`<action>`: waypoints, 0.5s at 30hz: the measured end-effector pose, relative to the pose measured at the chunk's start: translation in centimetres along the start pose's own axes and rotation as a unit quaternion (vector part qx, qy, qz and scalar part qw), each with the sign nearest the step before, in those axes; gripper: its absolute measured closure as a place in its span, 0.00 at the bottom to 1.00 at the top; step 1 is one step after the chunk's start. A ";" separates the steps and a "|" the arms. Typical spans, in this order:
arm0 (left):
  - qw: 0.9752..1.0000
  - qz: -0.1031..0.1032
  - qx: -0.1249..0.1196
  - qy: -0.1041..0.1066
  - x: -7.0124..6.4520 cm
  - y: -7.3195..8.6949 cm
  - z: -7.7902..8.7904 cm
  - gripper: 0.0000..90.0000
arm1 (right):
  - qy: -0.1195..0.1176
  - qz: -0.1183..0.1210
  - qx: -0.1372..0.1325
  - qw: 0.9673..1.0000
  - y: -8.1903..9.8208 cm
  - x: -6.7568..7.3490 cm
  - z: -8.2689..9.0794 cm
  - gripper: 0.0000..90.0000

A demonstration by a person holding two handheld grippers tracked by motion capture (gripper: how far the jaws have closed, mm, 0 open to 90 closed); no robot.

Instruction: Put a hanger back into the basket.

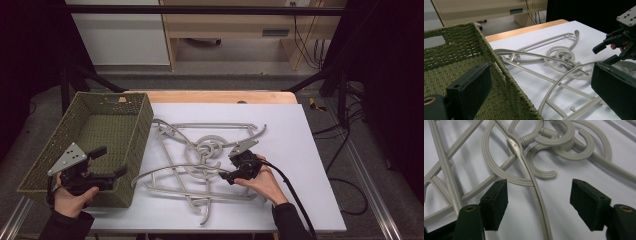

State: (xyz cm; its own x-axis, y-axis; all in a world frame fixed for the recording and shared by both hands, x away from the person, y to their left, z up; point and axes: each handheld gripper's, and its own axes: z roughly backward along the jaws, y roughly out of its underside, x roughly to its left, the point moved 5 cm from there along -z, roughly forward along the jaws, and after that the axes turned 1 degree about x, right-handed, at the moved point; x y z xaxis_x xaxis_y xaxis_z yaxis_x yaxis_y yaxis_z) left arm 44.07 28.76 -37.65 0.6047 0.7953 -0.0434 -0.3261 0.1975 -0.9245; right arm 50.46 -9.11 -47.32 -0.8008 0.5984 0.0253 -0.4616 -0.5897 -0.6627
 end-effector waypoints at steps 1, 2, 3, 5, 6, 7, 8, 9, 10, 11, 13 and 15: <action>1.000 0.000 0.000 0.001 0.0 0.0 0.0 0.03 | -0.001 0.001 0.007 1.000 0.1 0.0 -0.3 0.39; 1.000 0.000 0.001 0.001 0.0 0.0 -0.1 0.03 | -0.001 0.001 0.007 1.000 0.1 0.0 -0.3 0.39; 1.000 -0.001 0.001 0.001 -0.1 0.1 -0.1 0.03 | -0.002 0.000 0.013 1.000 0.2 0.0 -0.5 0.41; 1.000 -0.002 0.003 0.002 -0.1 0.1 -0.1 0.03 | -0.005 0.003 0.023 1.000 0.4 -0.1 -0.8 0.46; 1.000 -0.002 0.003 0.002 -0.1 0.1 -0.1 0.04 | -0.006 0.013 0.037 0.999 0.7 -0.2 -1.1 0.50; 1.000 -0.003 0.004 0.002 0.0 0.1 -0.2 0.04 | -0.006 0.013 0.037 0.999 0.7 -0.2 -1.1 0.50; 1.000 -0.002 0.005 0.001 0.0 0.1 -0.2 0.04 | -0.008 0.009 0.040 0.999 0.7 -0.1 -1.3 0.51; 1.000 -0.002 0.006 0.001 0.0 0.2 -0.2 0.04 | -0.007 0.019 0.043 0.999 0.9 -0.1 -1.6 0.53; 1.000 -0.003 0.008 0.000 0.0 0.2 -0.2 0.04 | -0.007 0.018 0.046 0.999 0.9 -0.1 -1.8 0.55; 1.000 -0.004 0.009 0.001 -0.1 0.2 -0.3 0.04 | -0.005 0.019 0.051 0.998 1.1 -0.1 -2.1 0.60; 1.000 -0.006 0.009 0.002 -0.2 0.2 -0.4 0.04 | -0.004 0.026 0.055 0.998 1.2 -0.3 -2.3 0.65; 1.000 -0.007 0.010 0.002 -0.2 0.2 -0.4 0.04 | -0.005 0.027 0.055 0.998 1.2 -0.3 -2.4 0.71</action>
State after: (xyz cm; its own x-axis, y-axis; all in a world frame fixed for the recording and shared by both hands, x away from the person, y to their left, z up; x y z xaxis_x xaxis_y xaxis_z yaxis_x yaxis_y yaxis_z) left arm 44.14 28.38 -37.96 0.6129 0.7895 -0.0318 -0.3323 0.2210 -0.9169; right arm 51.08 -8.75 -49.89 -0.8298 0.5581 -0.0003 -0.4554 -0.6773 -0.5779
